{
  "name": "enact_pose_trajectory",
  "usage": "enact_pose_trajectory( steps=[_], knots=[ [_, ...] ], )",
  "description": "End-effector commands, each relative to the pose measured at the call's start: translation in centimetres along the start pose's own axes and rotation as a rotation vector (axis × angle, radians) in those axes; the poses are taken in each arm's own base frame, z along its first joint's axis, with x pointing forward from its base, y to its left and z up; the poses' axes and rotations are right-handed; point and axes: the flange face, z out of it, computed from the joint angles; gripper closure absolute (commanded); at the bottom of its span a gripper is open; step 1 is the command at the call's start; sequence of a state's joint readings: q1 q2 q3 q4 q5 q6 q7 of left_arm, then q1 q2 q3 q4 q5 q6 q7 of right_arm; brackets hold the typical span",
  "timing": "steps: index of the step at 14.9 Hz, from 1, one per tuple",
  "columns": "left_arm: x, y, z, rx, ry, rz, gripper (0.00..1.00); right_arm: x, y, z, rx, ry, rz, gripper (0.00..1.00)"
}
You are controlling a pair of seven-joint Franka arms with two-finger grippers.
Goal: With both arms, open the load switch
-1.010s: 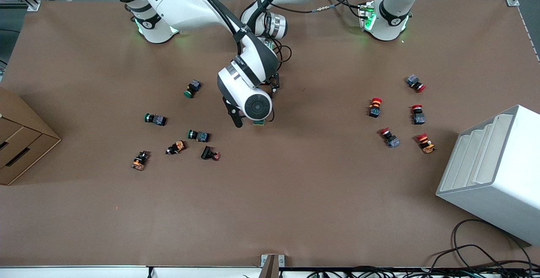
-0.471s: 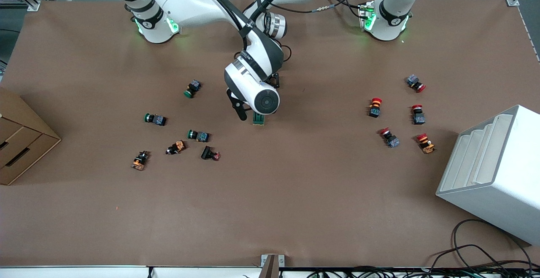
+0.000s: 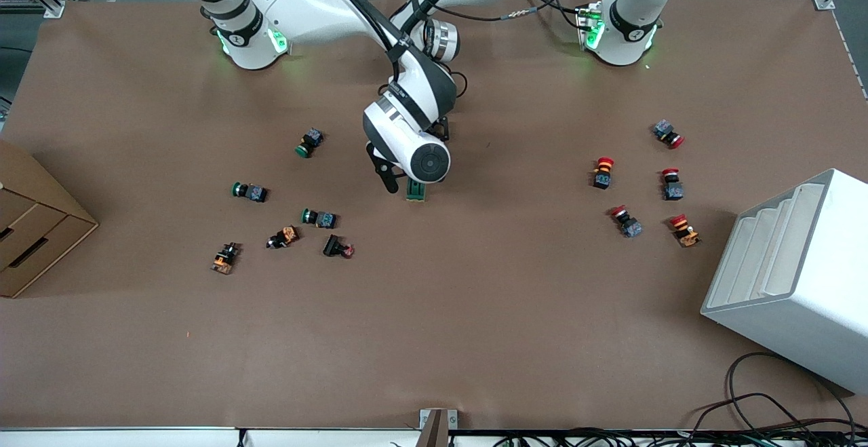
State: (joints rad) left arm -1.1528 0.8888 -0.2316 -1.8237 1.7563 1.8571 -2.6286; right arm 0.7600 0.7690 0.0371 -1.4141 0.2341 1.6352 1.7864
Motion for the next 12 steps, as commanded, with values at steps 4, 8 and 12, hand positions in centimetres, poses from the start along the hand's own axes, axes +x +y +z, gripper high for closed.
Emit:
enact_pose_trajectory(
  steps=[4, 8, 12],
  knots=[
    [-3.4, -1.2, -1.2, 0.078, -0.117, 0.054, 0.0, 0.0, -0.4, 0.5, 0.02, -0.003, 0.002, 0.0],
    [-1.1, -0.6, -1.9, 0.144, -0.171, 0.136, 0.0, 0.0, -0.3, 0.5, 0.019, -0.003, 0.002, 0.0],
    [0.7, 1.1, -1.8, 0.192, -0.223, 0.149, 0.0, 0.1, -0.4, 0.5, 0.017, -0.004, 0.003, 0.0]
  ],
)
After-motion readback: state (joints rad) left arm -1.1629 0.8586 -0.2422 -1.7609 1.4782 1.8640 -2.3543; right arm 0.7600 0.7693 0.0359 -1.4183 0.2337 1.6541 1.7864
